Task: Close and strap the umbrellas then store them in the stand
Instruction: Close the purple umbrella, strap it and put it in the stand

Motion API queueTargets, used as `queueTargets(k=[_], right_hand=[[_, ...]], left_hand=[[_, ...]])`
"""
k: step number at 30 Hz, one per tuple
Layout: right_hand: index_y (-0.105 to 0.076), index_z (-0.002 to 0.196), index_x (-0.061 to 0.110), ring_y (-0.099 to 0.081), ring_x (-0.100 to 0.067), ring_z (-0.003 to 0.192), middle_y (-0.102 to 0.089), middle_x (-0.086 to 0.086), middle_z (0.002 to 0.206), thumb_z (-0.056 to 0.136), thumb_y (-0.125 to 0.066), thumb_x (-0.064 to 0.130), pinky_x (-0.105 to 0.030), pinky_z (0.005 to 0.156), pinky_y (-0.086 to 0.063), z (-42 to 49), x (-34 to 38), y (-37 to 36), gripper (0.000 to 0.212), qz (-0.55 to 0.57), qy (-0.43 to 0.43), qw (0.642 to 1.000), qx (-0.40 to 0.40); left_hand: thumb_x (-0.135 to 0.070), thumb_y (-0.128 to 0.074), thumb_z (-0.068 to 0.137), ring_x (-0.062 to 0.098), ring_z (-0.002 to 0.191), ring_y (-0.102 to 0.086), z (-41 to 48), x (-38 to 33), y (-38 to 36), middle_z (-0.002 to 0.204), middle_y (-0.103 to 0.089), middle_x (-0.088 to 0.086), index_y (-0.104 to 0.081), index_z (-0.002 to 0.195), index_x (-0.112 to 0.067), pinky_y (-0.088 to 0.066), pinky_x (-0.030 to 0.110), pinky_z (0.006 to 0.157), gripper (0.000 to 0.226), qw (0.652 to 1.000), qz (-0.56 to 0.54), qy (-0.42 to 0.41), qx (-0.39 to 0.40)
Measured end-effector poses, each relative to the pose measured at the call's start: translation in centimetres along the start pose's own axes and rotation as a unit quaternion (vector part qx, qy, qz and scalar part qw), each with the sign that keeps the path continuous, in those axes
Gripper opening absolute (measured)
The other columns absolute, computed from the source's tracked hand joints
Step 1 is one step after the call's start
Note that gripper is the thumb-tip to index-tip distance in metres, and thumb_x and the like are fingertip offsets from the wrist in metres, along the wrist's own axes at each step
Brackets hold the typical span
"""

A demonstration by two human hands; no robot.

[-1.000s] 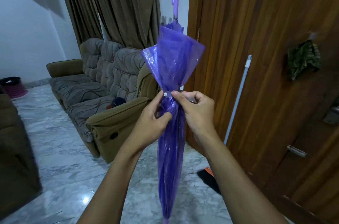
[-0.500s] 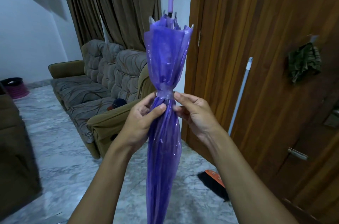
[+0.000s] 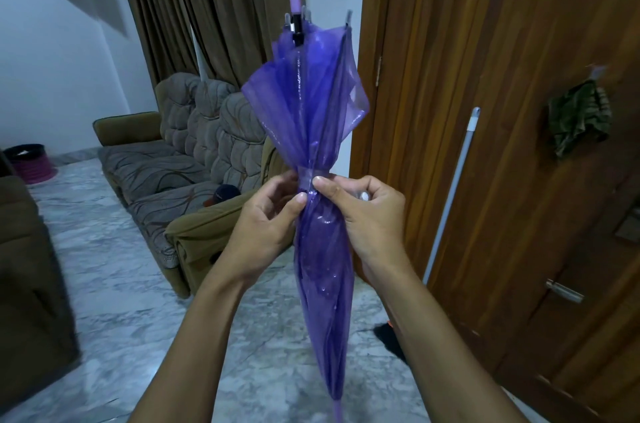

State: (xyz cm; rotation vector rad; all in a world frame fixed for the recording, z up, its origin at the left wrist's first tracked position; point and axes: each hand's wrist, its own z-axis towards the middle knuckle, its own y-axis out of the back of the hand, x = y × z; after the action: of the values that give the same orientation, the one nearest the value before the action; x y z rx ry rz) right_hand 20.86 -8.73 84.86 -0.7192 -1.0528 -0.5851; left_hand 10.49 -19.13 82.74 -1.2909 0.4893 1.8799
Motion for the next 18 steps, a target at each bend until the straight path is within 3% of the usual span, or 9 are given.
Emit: queueTargets(k=[5,9,13,18], right_hand=[[-0.073,0.071,0.012,-0.075,-0.013,0.087,-0.078,-0.004,0.09,0.068,-0.09,0.019,-0.042,0.088,-0.059,-0.2,0.3,-0.3,0.019,-0.029,0.035,0.999,-0.019],[-0.075,0.082,0.003,-0.072,-0.003,0.09,-0.075,-0.006,0.102,0.073,-0.086,0.016,-0.023,0.079,-0.059,-0.1,0.4,0.3,0.019,-0.046,0.02,0.998,0.031],[-0.076,0.088,0.006,-0.073,-0.024,0.098,-0.076,-0.009,0.102,0.082,-0.078,0.012,-0.046,0.09,-0.058,0.6,0.3,0.9,0.009,-0.026,0.021,0.995,0.093],[-0.072,0.093,0.004,-0.071,-0.012,0.068,-0.074,-0.008,0.077,0.081,-0.069,0.012,-0.021,0.064,-0.06,1.1,1.6,2.1,0.015,0.058,-0.043,0.98,0.185]], left_hand=[[-0.005,-0.063,0.088,0.009,0.118,-0.061,-0.7,-0.5,-0.3,0.124,-0.068,-0.006,-0.053,0.132,-0.018,-0.05,0.021,0.091,0.047,0.998,0.017,-0.013,0.054],[-0.008,-0.07,0.082,0.015,0.119,-0.061,-0.3,-0.7,-0.3,0.128,-0.065,0.003,-0.053,0.135,-0.007,-0.048,0.023,0.095,0.055,0.997,0.057,-0.048,0.039],[-0.008,-0.068,0.083,0.012,0.109,-0.064,0.0,-0.8,0.2,0.122,-0.068,0.005,-0.055,0.132,-0.004,-0.05,0.021,0.088,0.051,0.999,0.028,-0.035,0.025],[-0.008,-0.07,0.082,0.013,0.083,-0.071,-0.8,-0.7,0.3,0.104,-0.072,0.008,-0.067,0.117,-0.015,-0.058,0.024,0.074,0.036,0.988,-0.133,0.021,0.071]])
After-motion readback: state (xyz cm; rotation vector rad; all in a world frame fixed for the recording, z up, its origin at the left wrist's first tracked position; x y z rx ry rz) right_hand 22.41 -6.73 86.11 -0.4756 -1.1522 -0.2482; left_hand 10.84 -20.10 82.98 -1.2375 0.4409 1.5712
